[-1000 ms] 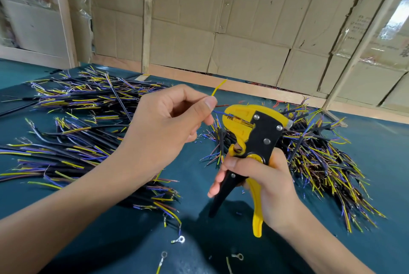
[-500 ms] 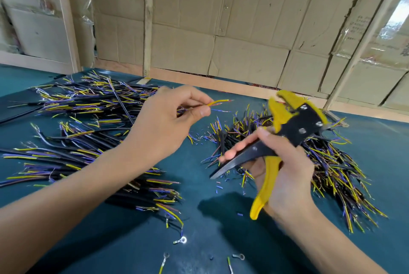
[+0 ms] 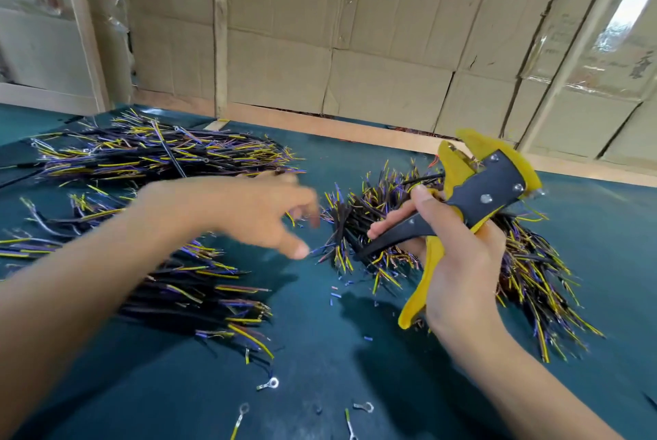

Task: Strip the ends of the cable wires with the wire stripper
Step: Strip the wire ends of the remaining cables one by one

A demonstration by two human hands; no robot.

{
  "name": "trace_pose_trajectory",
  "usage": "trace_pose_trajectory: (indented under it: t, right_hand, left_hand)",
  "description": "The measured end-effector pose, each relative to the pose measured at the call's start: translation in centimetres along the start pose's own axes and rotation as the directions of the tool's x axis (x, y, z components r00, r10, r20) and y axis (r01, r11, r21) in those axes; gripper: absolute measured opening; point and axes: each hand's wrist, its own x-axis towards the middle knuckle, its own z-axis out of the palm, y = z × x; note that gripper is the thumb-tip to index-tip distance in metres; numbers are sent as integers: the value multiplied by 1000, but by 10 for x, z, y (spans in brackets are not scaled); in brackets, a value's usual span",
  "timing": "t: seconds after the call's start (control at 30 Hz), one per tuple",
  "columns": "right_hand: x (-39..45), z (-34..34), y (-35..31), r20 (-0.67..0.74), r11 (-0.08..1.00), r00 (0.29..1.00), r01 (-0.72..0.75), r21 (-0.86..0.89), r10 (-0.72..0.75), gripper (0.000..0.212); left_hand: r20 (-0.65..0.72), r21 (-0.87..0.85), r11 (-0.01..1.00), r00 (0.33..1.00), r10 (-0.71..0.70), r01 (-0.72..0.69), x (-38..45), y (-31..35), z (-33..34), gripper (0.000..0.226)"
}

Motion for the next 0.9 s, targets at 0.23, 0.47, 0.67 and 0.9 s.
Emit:
trace_pose_trajectory:
  t: [0.23,0.47,0.67,0.9]
  right_hand:
    - [-9,5,5,53,998,999,-5,-57,8,24]
    - [-10,7,6,60,998,998,-20,-60,23,28]
    - [-2,7,6,134,975,975,-192,116,176,23]
    - [4,3,9,209,977,959,-206,61,190,24]
  left_hand:
    - [359,-144,988,933,0,55,-42,-13,-6,32]
    - [183,-154,987,981,67,-39,-41,-7,-7,8]
    - [-456,-507,788,884,99,-350,-30,7,-5,8]
    - [-569,-494,746,814,112,-448,-24,17,4,12]
